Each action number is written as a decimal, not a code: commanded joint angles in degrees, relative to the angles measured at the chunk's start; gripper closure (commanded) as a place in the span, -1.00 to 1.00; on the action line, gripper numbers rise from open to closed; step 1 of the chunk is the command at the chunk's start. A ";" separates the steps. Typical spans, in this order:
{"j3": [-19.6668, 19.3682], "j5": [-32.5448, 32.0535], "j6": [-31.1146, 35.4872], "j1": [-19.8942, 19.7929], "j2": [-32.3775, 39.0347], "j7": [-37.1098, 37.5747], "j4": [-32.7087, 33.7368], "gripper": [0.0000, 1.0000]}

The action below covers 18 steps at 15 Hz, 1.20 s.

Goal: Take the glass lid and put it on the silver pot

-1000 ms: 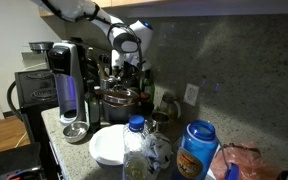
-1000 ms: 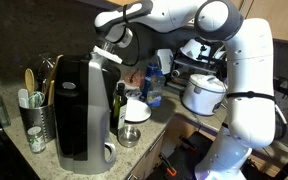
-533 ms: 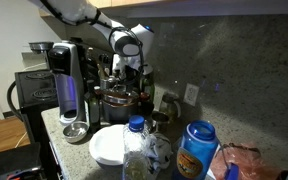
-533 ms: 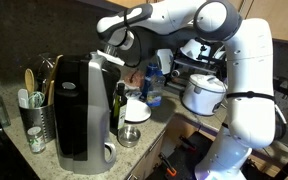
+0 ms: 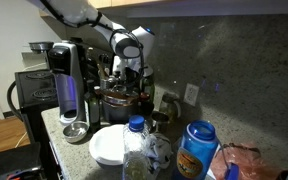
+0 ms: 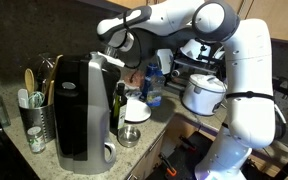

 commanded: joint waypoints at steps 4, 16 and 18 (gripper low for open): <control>0.11 1.47 1.09 -0.10 2.01 0.58 -1.18 -1.00; 0.30 2.85 2.91 -0.89 5.72 -2.52 -2.51 -1.00; 0.02 2.83 3.74 -1.04 4.97 -2.29 -2.79 -1.00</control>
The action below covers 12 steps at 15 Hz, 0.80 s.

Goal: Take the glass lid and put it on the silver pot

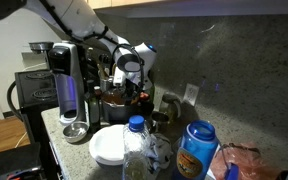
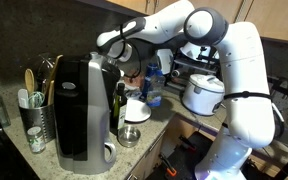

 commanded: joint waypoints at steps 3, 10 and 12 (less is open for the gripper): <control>-0.34 0.10 3.54 -0.29 -1.04 -0.25 -1.61 -1.00; -2.04 -1.64 3.84 -0.05 -6.75 4.07 -2.10 -0.17; -2.73 -2.59 3.55 0.15 -8.34 6.45 -2.55 0.16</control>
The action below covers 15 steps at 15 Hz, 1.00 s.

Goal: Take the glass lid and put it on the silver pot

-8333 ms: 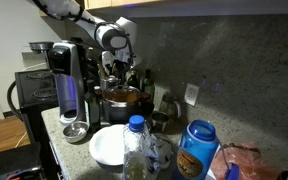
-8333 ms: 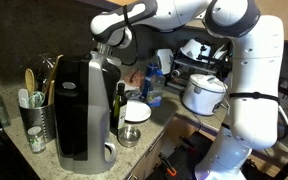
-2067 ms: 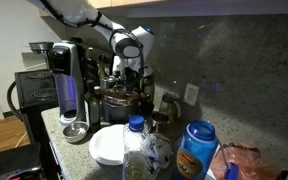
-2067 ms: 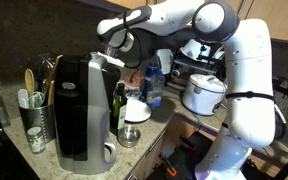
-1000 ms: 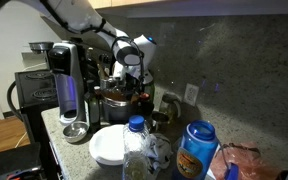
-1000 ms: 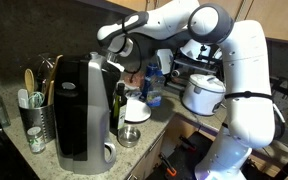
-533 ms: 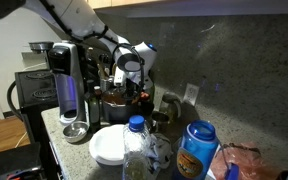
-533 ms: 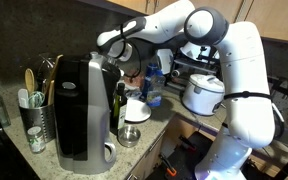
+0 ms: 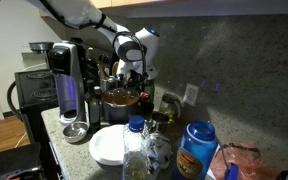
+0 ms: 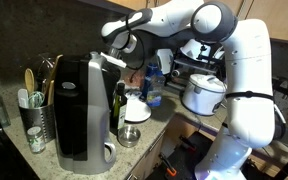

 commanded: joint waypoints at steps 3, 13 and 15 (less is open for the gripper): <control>-1.66 -4.36 -0.89 0.69 -5.60 6.95 -3.10 0.60; -3.53 -13.86 -11.54 -0.38 -12.02 6.69 -11.09 1.00; -3.89 -14.89 -10.31 -0.62 -14.65 6.72 -14.63 1.00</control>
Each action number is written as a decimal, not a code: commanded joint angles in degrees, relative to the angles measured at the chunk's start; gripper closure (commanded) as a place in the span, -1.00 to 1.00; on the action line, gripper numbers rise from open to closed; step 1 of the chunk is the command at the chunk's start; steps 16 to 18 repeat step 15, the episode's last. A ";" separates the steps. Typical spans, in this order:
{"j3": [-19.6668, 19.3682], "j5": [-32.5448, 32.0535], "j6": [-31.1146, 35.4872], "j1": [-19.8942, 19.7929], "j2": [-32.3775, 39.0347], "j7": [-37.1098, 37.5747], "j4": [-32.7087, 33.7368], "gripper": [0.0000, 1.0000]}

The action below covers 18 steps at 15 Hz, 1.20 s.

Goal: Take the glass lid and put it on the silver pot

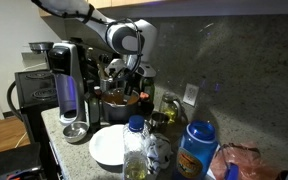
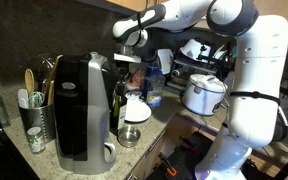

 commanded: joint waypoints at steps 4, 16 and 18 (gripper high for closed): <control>-0.59 -1.15 2.19 -1.66 -10.44 -0.74 -12.32 1.00; -0.10 -1.04 1.52 -3.12 -9.97 -0.15 -12.65 0.45; -0.10 -1.04 1.52 -3.12 -9.97 -0.15 -12.65 0.45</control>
